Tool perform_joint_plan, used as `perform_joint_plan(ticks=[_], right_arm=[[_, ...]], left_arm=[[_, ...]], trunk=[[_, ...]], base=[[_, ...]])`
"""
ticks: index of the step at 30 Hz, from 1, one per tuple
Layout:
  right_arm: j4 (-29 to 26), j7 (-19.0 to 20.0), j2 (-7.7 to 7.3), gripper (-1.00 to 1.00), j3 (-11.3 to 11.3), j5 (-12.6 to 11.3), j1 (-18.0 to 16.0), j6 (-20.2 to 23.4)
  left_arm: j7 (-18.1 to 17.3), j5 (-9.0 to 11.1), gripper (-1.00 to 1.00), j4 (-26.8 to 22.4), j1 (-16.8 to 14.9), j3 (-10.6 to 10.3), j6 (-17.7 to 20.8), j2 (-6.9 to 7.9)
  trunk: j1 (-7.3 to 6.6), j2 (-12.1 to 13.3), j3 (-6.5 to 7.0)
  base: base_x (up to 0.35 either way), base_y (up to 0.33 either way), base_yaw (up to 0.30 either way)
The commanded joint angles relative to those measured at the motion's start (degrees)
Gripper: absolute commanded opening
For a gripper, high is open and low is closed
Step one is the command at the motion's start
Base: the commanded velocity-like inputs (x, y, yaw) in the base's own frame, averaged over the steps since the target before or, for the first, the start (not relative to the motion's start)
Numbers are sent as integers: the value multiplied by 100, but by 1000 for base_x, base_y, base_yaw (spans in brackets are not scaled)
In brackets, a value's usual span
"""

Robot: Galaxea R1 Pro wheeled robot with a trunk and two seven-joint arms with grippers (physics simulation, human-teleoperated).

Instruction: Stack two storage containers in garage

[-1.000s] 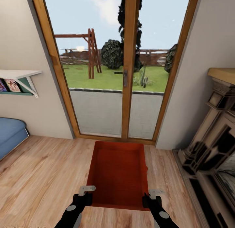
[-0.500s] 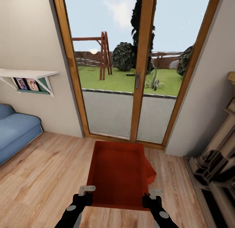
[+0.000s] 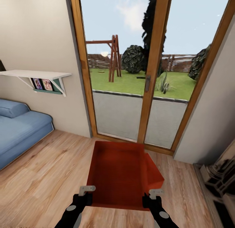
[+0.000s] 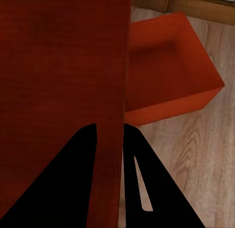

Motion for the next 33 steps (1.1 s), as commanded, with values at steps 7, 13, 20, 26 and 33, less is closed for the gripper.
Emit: perform_joint_plan(ticks=[7, 13, 20, 26, 33], right_arm=[[-14, -31, -8, -100, 19, -27, -8, -493], [-14, -31, -8, -100, 19, -25, -7, -491], [-14, -31, -8, -100, 21, -21, -7, -491], [-14, -31, -8, -100, 19, -20, -8, -491], [-14, -31, -8, -100, 19, -20, -8, -491]], left_arm=[[58, -5, -100, 3, -2, -11, 36, 4], [58, -5, -100, 3, 0, -11, 33, 4], [58, -3, -100, 3, -1, -10, 28, 4], [56, -3, -100, 3, -2, -10, 27, 8], [56, -3, -100, 3, -2, -9, 27, 13]], trunk=[[3, -12, 40], [3, -12, 84], [3, -12, 136], [3, -12, 180], [3, -12, 232]], base=[[0, 0, 194], [0, 0, 194], [0, 0, 194], [0, 0, 194], [0, 0, 194]])
